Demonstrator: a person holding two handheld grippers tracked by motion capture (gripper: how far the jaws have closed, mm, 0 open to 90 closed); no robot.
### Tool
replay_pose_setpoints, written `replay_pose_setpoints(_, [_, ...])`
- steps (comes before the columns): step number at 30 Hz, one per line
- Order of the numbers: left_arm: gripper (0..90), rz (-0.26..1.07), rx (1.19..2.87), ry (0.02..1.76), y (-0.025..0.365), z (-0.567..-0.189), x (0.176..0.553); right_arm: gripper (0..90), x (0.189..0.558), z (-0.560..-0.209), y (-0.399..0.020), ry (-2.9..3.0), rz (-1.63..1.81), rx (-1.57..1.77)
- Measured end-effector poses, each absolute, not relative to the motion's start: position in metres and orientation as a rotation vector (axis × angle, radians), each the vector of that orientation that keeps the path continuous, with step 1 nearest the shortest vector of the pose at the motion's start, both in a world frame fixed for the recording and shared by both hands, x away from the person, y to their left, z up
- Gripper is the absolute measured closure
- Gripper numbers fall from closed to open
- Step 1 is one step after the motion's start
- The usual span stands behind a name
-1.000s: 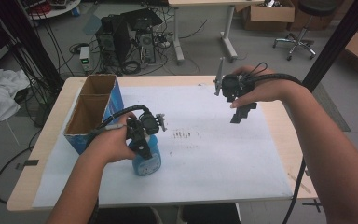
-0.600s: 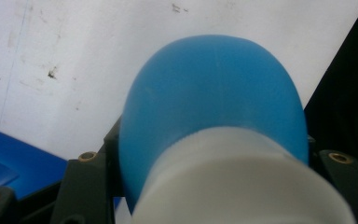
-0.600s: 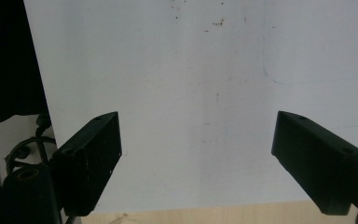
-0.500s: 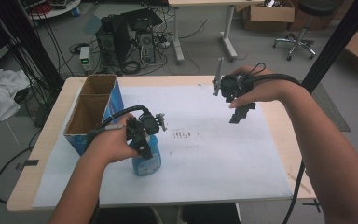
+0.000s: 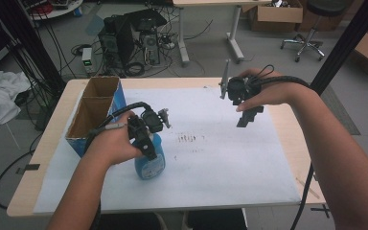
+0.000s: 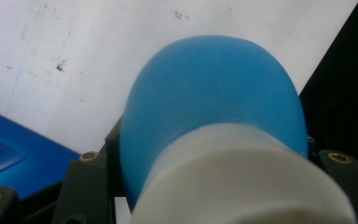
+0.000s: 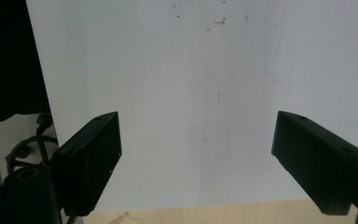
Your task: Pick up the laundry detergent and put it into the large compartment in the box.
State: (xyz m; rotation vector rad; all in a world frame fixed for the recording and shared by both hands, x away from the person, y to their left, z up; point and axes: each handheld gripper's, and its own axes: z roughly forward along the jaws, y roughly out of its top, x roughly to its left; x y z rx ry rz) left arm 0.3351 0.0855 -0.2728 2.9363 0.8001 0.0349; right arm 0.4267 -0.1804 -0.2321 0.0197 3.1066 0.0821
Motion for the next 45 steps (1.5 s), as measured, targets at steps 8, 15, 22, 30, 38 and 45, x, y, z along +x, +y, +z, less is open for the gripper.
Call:
replay_pose_setpoints(8, [40.4,0.009,2.927,0.883,0.085,-0.246,0.337,15.9,0.425,-0.232,-0.181,3.103,0.074,0.017])
replay_pose_setpoints(15, [40.4,0.032,2.91,0.975,0.088,-0.215,0.34,15.9,0.423,-0.232,-0.179,3.1,0.071,0.012])
replay_pose_setpoints(22, [40.4,0.049,2.89,1.049,0.093,-0.178,0.341,16.0,0.42,-0.233,-0.177,3.1,0.069,-0.003])
replay_pose_setpoints(30, [40.3,0.001,2.759,1.245,0.107,-0.139,0.348,15.9,0.419,-0.231,-0.178,3.102,0.074,-0.006])
replay_pose_setpoints(38, [40.3,0.025,2.695,1.398,0.121,-0.119,0.354,16.0,0.418,-0.231,-0.177,3.098,0.078,-0.011])
replay_pose_setpoints(45, [40.3,0.064,2.582,1.563,0.144,-0.104,0.359,15.9,0.417,-0.23,-0.177,3.096,0.092,-0.019])
